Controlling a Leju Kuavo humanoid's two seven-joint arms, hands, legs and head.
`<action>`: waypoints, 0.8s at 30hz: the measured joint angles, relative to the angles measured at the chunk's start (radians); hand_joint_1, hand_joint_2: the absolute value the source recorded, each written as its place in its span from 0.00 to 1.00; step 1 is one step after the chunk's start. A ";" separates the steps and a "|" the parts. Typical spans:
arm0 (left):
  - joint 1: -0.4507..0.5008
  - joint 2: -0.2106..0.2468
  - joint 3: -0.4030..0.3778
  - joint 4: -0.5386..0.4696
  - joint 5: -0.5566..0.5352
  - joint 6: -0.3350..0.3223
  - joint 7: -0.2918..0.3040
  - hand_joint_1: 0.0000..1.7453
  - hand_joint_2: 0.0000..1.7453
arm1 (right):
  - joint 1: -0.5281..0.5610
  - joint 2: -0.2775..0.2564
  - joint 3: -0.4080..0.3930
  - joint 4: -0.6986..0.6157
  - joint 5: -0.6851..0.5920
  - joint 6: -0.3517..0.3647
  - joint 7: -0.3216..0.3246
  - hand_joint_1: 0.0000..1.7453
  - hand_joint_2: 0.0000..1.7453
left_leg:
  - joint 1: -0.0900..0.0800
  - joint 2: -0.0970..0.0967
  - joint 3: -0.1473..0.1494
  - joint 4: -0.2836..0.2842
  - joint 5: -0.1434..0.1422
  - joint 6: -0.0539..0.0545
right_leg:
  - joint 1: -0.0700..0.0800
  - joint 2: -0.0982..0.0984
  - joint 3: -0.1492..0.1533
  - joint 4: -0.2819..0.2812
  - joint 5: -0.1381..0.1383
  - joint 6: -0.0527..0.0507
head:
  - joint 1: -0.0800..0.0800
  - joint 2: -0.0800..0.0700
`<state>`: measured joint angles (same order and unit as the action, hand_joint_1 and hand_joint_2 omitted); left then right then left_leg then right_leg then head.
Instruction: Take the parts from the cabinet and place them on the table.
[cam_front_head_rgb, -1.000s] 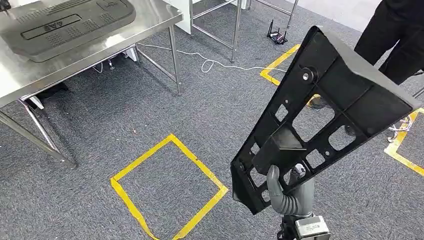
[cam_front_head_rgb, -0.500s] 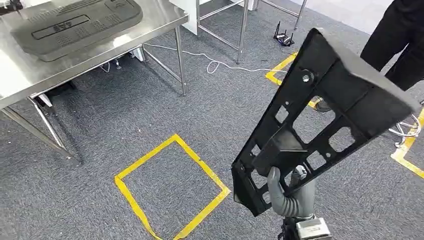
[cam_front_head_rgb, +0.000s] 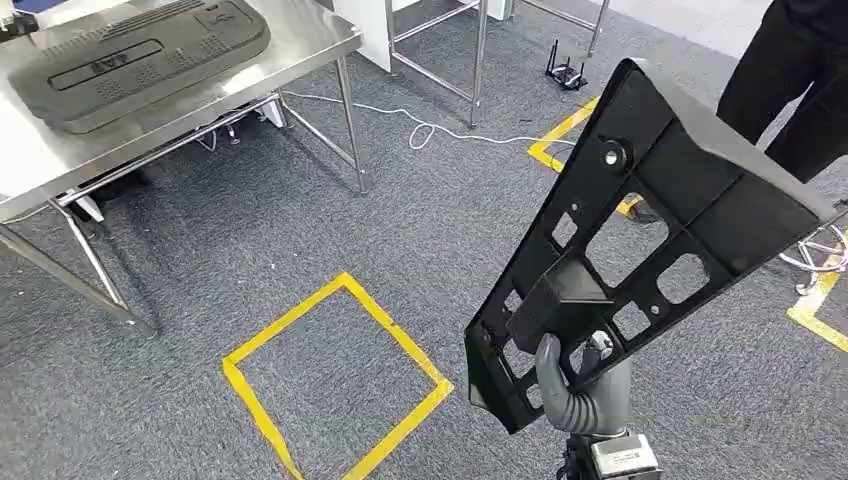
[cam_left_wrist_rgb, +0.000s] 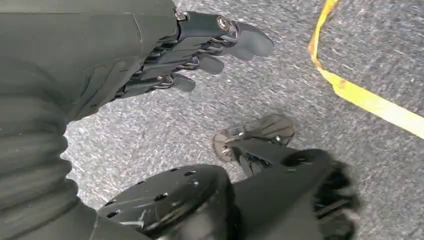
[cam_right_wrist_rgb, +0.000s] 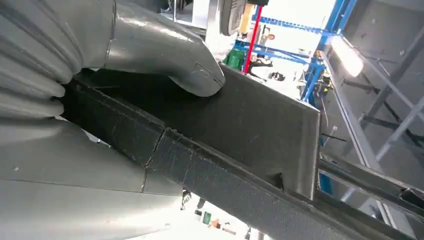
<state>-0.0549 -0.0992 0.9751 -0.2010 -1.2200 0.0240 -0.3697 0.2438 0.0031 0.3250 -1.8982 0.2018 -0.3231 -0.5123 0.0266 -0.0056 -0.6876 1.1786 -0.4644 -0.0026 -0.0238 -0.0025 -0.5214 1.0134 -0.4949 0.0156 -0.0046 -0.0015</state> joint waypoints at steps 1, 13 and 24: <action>0.000 0.000 0.000 0.000 0.000 0.000 0.002 0.00 1.00 | 0.000 0.000 0.000 0.000 0.000 0.000 0.000 1.00 1.00 | -0.004 0.003 0.038 -0.082 0.041 0.009 | 0.000 0.000 0.007 0.000 -0.006 0.003 | 0.000 0.000; -0.003 -0.003 0.000 0.000 -0.005 -0.005 0.014 0.00 1.00 | -0.005 -0.002 0.000 0.002 0.001 0.000 0.001 1.00 1.00 | -0.019 -0.009 0.075 -0.149 0.015 0.038 | 0.005 -0.001 -0.191 0.296 -0.093 0.038 | 0.007 0.000; -0.002 -0.004 0.000 0.000 -0.005 -0.007 0.007 0.00 1.00 | -0.006 -0.002 0.000 0.002 0.003 0.002 0.001 1.00 1.00 | -0.023 -0.006 0.065 -0.062 -0.062 -0.007 | -0.002 -0.001 -0.060 -0.004 0.046 -0.002 | -0.001 0.000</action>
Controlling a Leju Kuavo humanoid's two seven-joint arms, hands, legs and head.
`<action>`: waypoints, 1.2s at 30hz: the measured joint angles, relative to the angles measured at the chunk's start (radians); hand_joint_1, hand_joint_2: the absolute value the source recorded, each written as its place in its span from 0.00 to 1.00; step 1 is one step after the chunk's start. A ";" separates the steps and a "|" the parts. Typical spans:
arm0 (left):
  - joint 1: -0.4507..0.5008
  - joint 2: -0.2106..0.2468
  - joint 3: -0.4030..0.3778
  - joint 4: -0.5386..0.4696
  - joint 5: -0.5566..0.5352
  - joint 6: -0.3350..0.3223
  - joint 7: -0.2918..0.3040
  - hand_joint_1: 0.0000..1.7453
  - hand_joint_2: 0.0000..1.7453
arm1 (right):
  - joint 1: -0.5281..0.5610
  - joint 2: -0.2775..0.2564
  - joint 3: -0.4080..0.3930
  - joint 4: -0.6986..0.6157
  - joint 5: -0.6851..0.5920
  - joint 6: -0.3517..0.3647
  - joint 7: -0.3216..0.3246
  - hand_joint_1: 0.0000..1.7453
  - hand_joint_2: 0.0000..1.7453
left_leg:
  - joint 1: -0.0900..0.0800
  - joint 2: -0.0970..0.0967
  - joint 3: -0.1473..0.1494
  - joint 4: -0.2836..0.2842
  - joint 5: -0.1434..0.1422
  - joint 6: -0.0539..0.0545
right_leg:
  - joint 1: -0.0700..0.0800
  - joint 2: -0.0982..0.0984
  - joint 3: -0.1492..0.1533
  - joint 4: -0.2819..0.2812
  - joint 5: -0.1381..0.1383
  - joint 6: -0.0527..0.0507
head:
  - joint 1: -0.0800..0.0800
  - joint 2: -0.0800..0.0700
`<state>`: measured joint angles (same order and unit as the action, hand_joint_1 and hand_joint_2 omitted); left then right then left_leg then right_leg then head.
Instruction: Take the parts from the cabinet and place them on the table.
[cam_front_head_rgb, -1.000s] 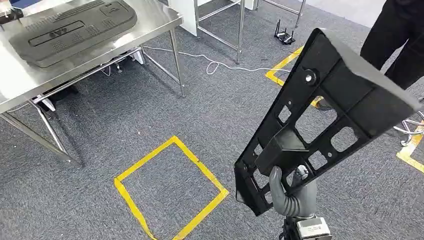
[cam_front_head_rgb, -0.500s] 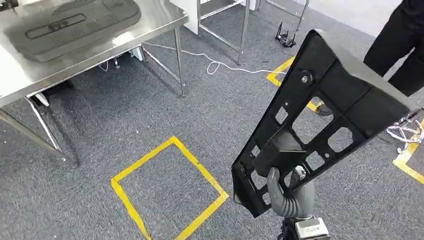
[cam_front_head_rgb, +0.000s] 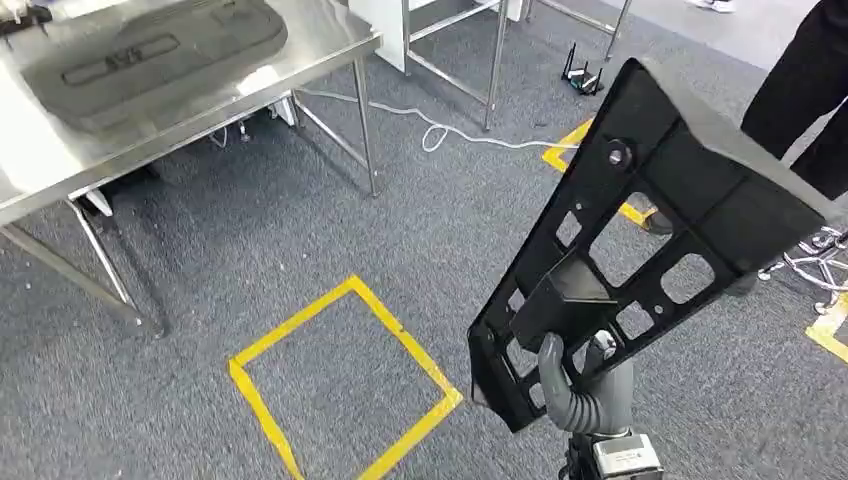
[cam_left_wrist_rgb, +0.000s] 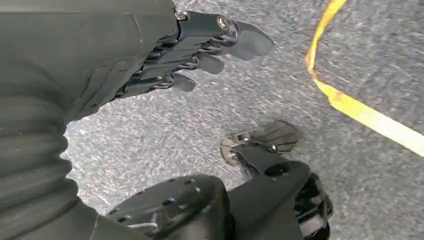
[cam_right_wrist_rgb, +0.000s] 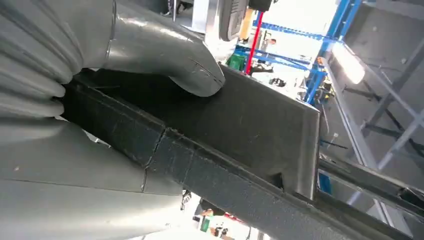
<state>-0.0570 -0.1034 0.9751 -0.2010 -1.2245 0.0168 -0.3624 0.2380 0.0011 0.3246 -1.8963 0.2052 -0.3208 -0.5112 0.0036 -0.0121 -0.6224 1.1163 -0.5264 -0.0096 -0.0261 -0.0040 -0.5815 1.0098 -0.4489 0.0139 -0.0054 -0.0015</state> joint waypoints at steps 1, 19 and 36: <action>0.000 0.000 0.000 0.000 0.000 0.000 0.000 0.00 1.00 | 0.000 0.001 0.000 0.000 0.001 0.001 0.000 1.00 1.00 | 0.003 0.002 -0.036 0.075 -0.038 -0.004 | 0.001 -0.001 0.004 0.000 -0.002 -0.003 | 0.001 0.000; -0.001 0.002 0.000 0.001 -0.009 0.001 0.000 0.00 1.00 | -0.001 0.003 0.001 0.001 0.002 0.003 -0.002 1.00 1.00 | 0.009 0.002 0.025 -0.083 0.062 0.042 | 0.003 0.003 -0.159 0.332 -0.142 0.035 | 0.002 0.000; 0.001 0.002 0.000 0.001 -0.016 -0.005 0.009 0.00 1.00 | 0.000 0.005 0.000 -0.001 0.003 0.006 -0.005 1.00 1.00 | 0.015 0.005 -0.089 0.159 -0.029 -0.015 | -0.005 0.004 0.019 -0.004 -0.010 -0.001 | -0.006 0.000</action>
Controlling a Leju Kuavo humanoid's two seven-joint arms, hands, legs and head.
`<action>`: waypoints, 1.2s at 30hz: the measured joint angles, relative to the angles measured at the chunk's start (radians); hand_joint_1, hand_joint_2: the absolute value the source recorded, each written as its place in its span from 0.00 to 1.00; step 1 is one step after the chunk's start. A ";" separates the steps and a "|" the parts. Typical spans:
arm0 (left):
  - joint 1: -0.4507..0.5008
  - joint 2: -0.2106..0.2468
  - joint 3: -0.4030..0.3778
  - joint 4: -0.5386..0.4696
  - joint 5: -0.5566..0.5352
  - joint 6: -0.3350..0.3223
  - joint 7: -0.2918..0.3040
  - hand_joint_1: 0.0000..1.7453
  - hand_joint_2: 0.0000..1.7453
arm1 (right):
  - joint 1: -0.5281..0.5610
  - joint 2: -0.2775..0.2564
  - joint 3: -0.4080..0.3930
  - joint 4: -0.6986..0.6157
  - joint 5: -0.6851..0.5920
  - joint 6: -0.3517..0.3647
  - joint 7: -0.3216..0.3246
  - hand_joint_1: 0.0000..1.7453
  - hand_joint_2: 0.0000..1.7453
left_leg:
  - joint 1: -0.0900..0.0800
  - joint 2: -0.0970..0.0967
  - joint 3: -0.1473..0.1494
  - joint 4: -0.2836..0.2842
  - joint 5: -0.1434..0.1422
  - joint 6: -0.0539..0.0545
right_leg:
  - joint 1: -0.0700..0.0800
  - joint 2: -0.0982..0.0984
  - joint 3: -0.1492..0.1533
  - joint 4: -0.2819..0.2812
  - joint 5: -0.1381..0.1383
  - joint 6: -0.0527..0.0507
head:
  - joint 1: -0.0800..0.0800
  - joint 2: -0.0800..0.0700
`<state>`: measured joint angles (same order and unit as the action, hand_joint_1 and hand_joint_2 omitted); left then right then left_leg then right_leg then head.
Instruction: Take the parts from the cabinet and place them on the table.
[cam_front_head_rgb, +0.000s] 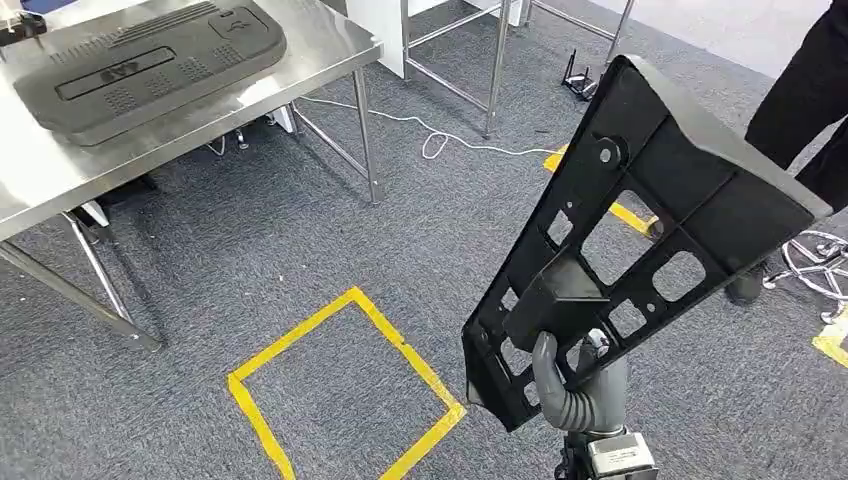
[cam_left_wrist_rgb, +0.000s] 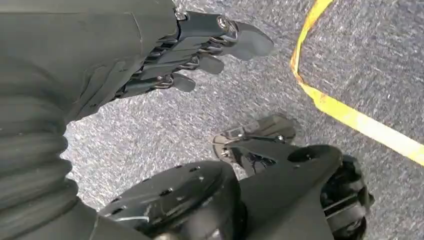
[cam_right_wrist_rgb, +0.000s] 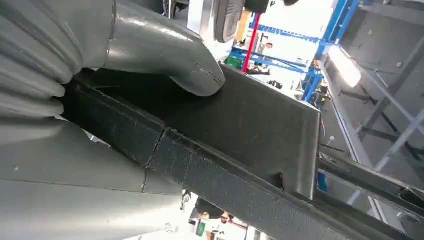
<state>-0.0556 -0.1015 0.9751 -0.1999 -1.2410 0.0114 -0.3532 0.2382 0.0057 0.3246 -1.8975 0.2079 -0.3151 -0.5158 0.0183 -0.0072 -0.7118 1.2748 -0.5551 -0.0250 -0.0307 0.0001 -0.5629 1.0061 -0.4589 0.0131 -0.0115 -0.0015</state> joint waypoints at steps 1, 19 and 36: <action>0.000 0.001 0.000 0.000 -0.002 0.001 0.000 0.00 1.00 | 0.000 0.000 0.000 0.000 0.000 0.000 0.000 1.00 1.00 | 0.003 0.001 0.038 -0.080 0.048 -0.002 | -0.002 0.002 0.006 0.001 -0.004 0.005 | 0.000 0.000; -0.002 -0.001 0.000 0.000 -0.007 0.003 0.000 0.00 1.00 | -0.001 -0.001 0.002 0.000 -0.001 0.005 -0.002 1.00 1.00 | -0.016 -0.013 0.142 -0.237 0.059 0.041 | 0.016 0.001 -0.039 0.012 0.017 0.045 | 0.008 0.000; -0.003 0.004 0.000 0.001 -0.013 0.011 -0.002 0.00 1.00 | -0.001 0.001 0.001 0.000 -0.001 0.008 -0.004 1.00 1.00 | 0.002 0.001 0.107 -0.221 0.082 0.014 | 0.010 0.006 0.014 0.004 -0.025 0.034 | -0.001 0.000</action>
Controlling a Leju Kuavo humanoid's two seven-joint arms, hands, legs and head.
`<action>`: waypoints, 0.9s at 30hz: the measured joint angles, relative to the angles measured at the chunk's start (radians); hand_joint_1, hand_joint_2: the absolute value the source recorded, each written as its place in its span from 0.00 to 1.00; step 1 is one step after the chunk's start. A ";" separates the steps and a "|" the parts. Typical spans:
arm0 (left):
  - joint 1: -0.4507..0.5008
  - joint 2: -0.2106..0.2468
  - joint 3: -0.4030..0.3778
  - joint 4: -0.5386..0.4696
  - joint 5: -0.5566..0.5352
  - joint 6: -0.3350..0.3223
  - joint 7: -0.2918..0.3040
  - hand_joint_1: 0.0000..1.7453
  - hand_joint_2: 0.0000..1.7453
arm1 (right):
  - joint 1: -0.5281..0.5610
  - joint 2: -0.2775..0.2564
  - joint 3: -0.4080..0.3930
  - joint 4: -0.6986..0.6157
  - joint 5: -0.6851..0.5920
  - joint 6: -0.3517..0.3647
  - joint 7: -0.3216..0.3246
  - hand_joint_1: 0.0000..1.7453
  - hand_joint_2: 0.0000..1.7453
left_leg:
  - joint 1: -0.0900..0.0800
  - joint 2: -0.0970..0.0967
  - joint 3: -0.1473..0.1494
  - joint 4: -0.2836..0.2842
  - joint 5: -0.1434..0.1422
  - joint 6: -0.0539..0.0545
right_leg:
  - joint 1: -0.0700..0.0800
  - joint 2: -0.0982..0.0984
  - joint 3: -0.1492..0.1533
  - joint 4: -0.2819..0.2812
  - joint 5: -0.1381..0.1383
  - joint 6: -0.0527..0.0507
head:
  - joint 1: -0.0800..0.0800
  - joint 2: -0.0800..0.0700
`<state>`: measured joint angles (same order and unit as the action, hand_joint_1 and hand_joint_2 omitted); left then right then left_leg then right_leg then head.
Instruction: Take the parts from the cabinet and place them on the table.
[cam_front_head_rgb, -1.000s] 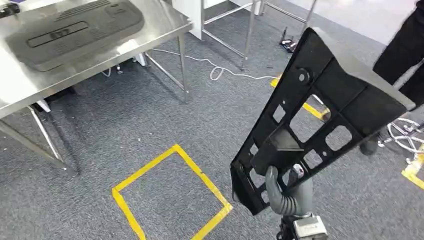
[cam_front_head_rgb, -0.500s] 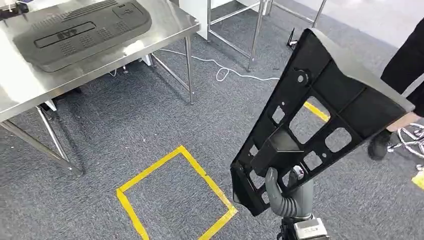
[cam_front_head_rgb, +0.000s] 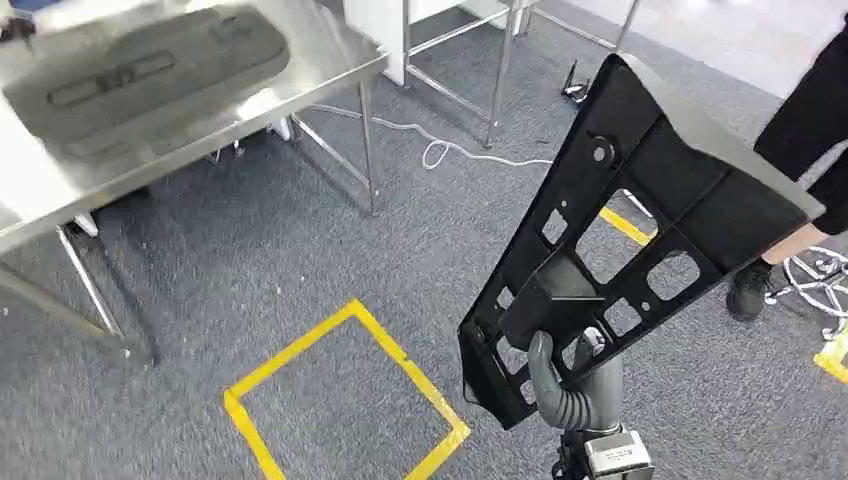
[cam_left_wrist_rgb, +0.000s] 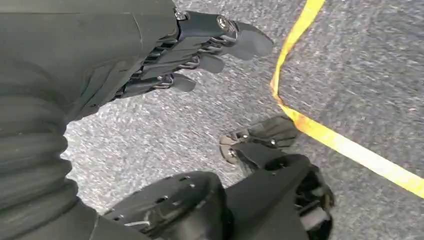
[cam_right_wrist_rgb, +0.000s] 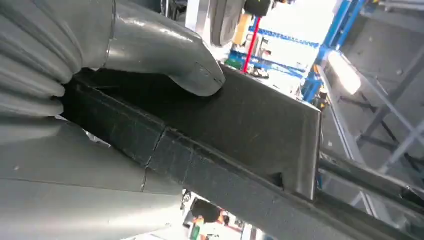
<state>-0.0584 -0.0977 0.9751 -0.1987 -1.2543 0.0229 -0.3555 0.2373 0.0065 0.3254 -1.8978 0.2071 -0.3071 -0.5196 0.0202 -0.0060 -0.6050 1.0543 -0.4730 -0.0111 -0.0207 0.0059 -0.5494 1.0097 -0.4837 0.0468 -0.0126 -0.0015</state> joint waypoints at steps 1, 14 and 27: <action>0.001 0.000 0.000 0.000 0.000 0.000 0.000 0.00 1.00 | 0.000 0.000 0.000 0.000 0.000 0.000 0.000 1.00 1.00 | -0.004 -0.002 -0.002 0.000 0.001 0.007 | -0.002 0.000 0.006 -0.004 0.002 0.005 | 0.000 0.000; 0.000 -0.001 0.000 0.000 -0.002 0.001 -0.001 0.00 1.00 | -0.001 0.001 0.001 0.001 -0.001 0.000 -0.001 1.00 1.00 | -0.016 -0.012 0.029 -0.007 -0.029 0.022 | 0.006 -0.004 -0.068 0.017 0.045 0.009 | 0.006 0.000; 0.003 0.003 0.000 0.000 -0.013 0.001 -0.003 0.00 1.00 | -0.006 0.004 0.000 0.005 -0.001 0.006 -0.002 1.00 1.00 | 0.006 0.004 -0.020 0.025 0.025 -0.016 | -0.003 0.001 0.003 0.005 0.002 -0.025 | 0.001 0.000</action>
<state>-0.0557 -0.0946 0.9747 -0.1991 -1.2676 0.0237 -0.3582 0.2312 0.0103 0.3254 -1.8925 0.2060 -0.3006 -0.5215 0.0265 -0.0020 -0.6255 1.0797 -0.4479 -0.0273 -0.0238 0.0073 -0.5467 1.0146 -0.4815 0.0219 -0.0114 -0.0015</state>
